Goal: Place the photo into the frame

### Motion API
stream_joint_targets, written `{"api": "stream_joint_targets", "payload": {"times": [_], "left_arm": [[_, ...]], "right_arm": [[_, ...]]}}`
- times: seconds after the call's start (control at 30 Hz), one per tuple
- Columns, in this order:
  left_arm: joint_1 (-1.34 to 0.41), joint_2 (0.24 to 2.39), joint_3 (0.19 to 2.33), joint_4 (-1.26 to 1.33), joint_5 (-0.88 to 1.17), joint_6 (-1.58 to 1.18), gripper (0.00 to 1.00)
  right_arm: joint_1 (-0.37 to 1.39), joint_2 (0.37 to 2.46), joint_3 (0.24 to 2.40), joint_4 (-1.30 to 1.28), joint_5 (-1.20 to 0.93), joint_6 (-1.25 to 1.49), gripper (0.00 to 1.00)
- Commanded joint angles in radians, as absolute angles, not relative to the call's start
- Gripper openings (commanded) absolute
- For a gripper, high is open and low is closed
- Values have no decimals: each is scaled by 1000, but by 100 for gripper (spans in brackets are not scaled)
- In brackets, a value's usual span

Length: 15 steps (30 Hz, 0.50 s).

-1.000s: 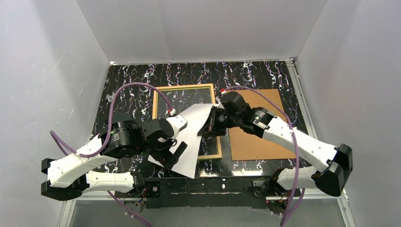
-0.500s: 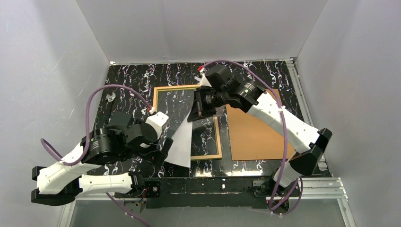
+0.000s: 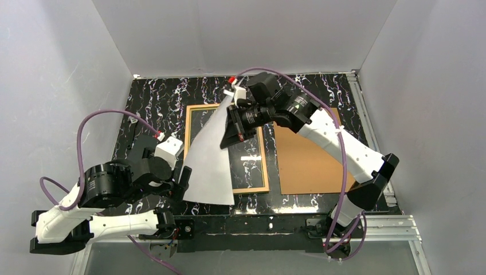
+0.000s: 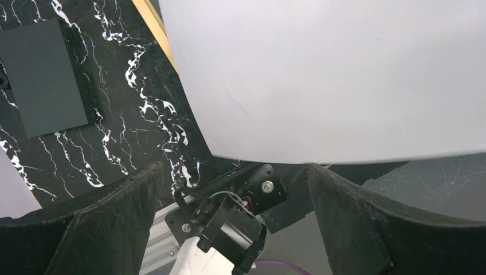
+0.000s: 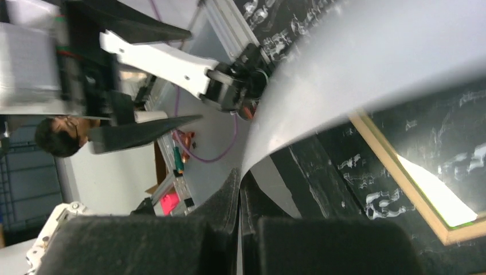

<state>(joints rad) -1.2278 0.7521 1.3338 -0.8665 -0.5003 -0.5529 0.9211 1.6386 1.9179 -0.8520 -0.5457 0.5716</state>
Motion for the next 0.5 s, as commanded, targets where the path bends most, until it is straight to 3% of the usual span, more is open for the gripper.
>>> {"api": "stream_joint_targets", "payload": {"times": [0.0, 0.2, 0.47], "left_arm": [[-1233, 771, 1302, -940, -545, -569, 98], [-1233, 808, 1306, -939, -519, -557, 98], [-1233, 822, 1301, -941, -500, -555, 98]], "right_arm": [[866, 1554, 1631, -746, -607, 572, 1], [712, 1534, 1268, -644, -655, 585, 1], [685, 1671, 1334, -826, -506, 458, 1]]}}
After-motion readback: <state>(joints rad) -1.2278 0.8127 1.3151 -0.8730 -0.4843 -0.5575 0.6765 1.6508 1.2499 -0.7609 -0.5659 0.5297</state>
